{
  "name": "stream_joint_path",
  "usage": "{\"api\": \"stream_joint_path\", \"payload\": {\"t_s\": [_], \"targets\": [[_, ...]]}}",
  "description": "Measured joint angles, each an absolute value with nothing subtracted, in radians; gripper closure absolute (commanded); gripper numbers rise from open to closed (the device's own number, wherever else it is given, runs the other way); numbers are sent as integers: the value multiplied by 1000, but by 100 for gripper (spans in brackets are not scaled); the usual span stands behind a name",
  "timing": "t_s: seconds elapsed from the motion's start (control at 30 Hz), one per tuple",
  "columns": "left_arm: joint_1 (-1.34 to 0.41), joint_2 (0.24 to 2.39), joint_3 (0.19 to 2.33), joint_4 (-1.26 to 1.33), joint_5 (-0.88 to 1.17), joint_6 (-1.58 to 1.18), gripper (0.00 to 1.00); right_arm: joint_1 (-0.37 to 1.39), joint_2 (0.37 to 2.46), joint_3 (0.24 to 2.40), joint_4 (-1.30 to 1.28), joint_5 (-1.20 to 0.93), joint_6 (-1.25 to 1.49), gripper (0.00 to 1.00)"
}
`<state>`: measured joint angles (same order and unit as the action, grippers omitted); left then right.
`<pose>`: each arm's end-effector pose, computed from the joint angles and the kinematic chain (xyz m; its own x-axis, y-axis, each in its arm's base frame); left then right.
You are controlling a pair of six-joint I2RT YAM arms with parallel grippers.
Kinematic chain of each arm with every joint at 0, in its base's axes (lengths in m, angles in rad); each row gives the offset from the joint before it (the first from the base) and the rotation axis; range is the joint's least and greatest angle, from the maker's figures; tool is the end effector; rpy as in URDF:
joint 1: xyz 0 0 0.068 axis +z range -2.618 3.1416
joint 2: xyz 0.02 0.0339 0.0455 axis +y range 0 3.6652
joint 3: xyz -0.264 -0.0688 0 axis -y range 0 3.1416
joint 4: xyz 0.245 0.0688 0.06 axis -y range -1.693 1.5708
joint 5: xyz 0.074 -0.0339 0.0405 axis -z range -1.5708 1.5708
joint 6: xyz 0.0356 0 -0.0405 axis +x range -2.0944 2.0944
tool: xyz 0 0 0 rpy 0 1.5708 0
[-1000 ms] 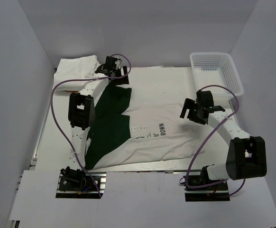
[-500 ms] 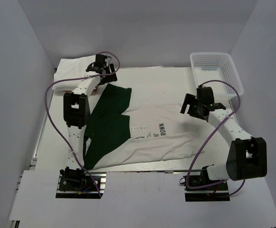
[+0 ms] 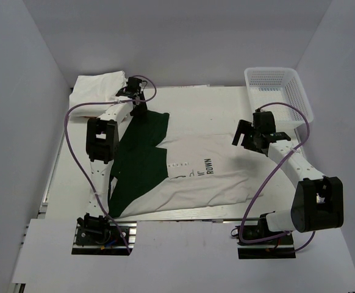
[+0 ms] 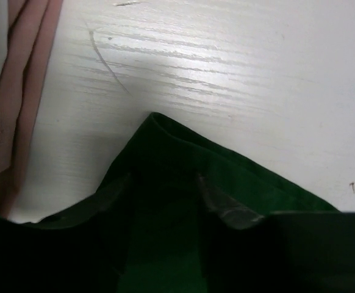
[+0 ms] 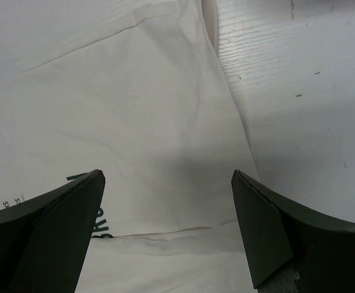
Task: Fold and stack the t-shirts
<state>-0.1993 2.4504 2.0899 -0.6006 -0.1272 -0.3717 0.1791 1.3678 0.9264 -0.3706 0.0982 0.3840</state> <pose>0.5267 -0.1018 0.1619 -0.7942 -0.2071 -0.5713 -0.1752 0.9782 -0.1111 0.2852 0.0481 0.2423 -0.7036 0.2515 -0.6646 0.1647 0.9675 0.1918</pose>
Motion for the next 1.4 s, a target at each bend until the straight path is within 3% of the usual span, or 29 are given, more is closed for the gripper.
{"api": "stream_joint_path", "payload": {"t_s": [0.13, 0.2, 0.23, 0.83, 1.17, 1.2, 1.23, 1.3, 1.4], "targets": [[-199, 2449, 2071, -576, -135, -364, 73, 179, 1368, 926, -371, 102, 385, 10], [-199, 2449, 2068, -566, -134, -364, 95, 179, 1368, 926, -371, 104, 385, 10], [-198, 2450, 2069, -565, -134, -364, 100, 179, 1368, 926, -371, 105, 385, 10], [-212, 2387, 1972, -516, -183, -301, 100, 187, 1446, 984, -370, 129, 385, 10], [-227, 2100, 1790, -412, -164, -289, 100, 192, 1446, 984, -363, 128, 385, 10], [-227, 2083, 1790, -399, -161, -289, 94, 192, 1446, 984, -363, 128, 385, 10], [-227, 2069, 1796, -389, -157, -289, 44, 192, 1446, 984, -363, 129, 385, 10], [-227, 2077, 1827, -404, -155, -285, 2, 193, 1446, 984, -363, 129, 385, 10], [-227, 2146, 1926, -435, -147, -285, 0, 193, 1446, 984, -362, 129, 385, 10]]}}
